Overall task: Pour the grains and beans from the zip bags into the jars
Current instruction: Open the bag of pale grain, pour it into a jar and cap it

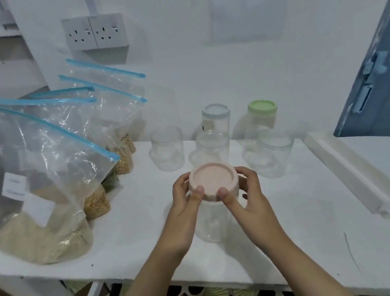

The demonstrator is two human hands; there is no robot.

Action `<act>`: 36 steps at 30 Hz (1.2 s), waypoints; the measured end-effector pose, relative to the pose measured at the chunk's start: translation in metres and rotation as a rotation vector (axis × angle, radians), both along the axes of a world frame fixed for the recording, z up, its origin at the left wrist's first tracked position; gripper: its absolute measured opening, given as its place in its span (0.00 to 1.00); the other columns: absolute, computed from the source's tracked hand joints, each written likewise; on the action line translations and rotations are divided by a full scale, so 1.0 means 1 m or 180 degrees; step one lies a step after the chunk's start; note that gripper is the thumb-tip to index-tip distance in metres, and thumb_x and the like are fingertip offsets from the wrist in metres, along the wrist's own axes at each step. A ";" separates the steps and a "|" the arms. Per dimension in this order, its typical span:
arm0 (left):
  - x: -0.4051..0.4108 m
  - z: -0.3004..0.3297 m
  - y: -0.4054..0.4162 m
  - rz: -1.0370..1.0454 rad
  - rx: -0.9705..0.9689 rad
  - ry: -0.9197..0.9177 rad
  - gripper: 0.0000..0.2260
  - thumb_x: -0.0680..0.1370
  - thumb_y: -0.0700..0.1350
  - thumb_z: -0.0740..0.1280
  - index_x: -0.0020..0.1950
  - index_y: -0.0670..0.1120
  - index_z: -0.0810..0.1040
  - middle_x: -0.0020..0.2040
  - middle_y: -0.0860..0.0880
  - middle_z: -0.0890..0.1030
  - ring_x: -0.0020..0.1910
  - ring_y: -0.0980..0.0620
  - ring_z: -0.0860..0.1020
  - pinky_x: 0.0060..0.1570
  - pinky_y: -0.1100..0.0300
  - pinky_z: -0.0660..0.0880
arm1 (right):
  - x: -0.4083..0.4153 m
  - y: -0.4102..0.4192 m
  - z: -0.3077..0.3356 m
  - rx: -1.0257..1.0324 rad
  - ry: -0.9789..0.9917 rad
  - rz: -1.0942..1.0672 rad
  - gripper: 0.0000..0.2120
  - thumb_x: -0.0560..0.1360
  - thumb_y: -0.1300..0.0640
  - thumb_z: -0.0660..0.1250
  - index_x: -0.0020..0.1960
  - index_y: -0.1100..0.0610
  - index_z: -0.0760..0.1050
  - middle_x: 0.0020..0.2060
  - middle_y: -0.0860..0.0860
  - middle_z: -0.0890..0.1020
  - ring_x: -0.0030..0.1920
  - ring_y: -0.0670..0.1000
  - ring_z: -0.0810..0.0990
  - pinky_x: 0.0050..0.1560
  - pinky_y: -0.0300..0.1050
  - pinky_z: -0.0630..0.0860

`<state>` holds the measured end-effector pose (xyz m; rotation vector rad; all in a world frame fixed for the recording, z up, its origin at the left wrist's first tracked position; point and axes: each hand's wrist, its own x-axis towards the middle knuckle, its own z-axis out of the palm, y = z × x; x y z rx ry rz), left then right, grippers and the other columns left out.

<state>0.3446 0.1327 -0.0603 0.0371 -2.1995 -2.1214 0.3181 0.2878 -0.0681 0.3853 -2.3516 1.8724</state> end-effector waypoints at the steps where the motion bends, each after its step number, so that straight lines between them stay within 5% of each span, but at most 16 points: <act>1: -0.001 -0.001 0.000 -0.0044 -0.0029 -0.0013 0.25 0.74 0.67 0.59 0.70 0.64 0.62 0.67 0.62 0.71 0.67 0.64 0.69 0.63 0.65 0.67 | -0.001 0.001 0.000 -0.0077 -0.0054 0.0057 0.32 0.66 0.26 0.63 0.65 0.38 0.63 0.62 0.37 0.75 0.62 0.36 0.74 0.55 0.26 0.69; 8: -0.012 -0.001 -0.005 -0.0172 -0.0335 -0.0029 0.26 0.75 0.65 0.59 0.73 0.70 0.60 0.66 0.67 0.71 0.68 0.63 0.69 0.72 0.53 0.66 | -0.008 0.003 -0.002 -0.0473 -0.0175 0.0206 0.22 0.74 0.37 0.66 0.65 0.39 0.68 0.60 0.41 0.79 0.61 0.41 0.77 0.59 0.38 0.72; 13: -0.014 0.001 -0.006 -0.0302 -0.0476 0.0059 0.27 0.77 0.64 0.63 0.73 0.69 0.58 0.64 0.70 0.72 0.60 0.72 0.72 0.67 0.58 0.68 | -0.018 0.006 0.000 -0.0579 -0.0304 0.0369 0.25 0.75 0.39 0.61 0.71 0.42 0.69 0.65 0.40 0.76 0.65 0.37 0.73 0.63 0.37 0.69; 17: -0.009 -0.006 -0.016 -0.0560 -0.0372 0.0125 0.31 0.72 0.65 0.71 0.70 0.75 0.58 0.69 0.70 0.67 0.66 0.71 0.69 0.58 0.68 0.71 | -0.029 0.008 0.003 -0.0514 -0.0412 0.0384 0.19 0.82 0.42 0.58 0.72 0.39 0.69 0.68 0.38 0.73 0.68 0.36 0.70 0.68 0.39 0.66; 21: -0.008 -0.013 -0.021 -0.0436 -0.0294 0.0196 0.30 0.72 0.56 0.73 0.66 0.78 0.62 0.69 0.67 0.69 0.66 0.70 0.70 0.55 0.72 0.73 | -0.020 0.008 -0.002 -0.0532 -0.0311 0.0237 0.29 0.75 0.28 0.52 0.68 0.43 0.69 0.61 0.37 0.77 0.65 0.39 0.73 0.62 0.36 0.70; 24: -0.010 -0.017 -0.021 -0.0428 -0.0235 0.0231 0.32 0.72 0.60 0.74 0.70 0.73 0.61 0.71 0.65 0.69 0.68 0.68 0.69 0.59 0.67 0.73 | -0.010 0.010 -0.008 -0.0451 -0.0189 0.0347 0.40 0.65 0.20 0.59 0.69 0.44 0.67 0.59 0.33 0.77 0.62 0.34 0.74 0.57 0.29 0.71; 29: -0.008 -0.022 -0.018 -0.0400 -0.0180 0.0258 0.29 0.74 0.59 0.73 0.70 0.70 0.63 0.67 0.71 0.71 0.67 0.70 0.68 0.60 0.67 0.72 | -0.015 0.017 -0.012 -0.0570 -0.0343 0.0040 0.18 0.77 0.33 0.56 0.65 0.34 0.67 0.55 0.43 0.81 0.60 0.45 0.78 0.67 0.50 0.73; 33: -0.005 -0.023 -0.014 -0.0387 -0.0132 0.0331 0.26 0.76 0.51 0.69 0.70 0.67 0.63 0.65 0.72 0.72 0.67 0.69 0.69 0.61 0.68 0.71 | -0.006 0.011 -0.006 -0.0438 -0.0301 0.0227 0.22 0.75 0.34 0.61 0.68 0.37 0.66 0.58 0.36 0.79 0.60 0.35 0.76 0.64 0.41 0.72; 36: -0.004 -0.023 -0.013 -0.0404 -0.0172 0.0380 0.27 0.76 0.53 0.68 0.71 0.68 0.62 0.66 0.73 0.71 0.68 0.70 0.68 0.62 0.69 0.70 | -0.007 0.013 -0.006 -0.0559 -0.0359 0.0092 0.24 0.74 0.30 0.56 0.69 0.31 0.66 0.62 0.32 0.76 0.66 0.37 0.73 0.69 0.46 0.70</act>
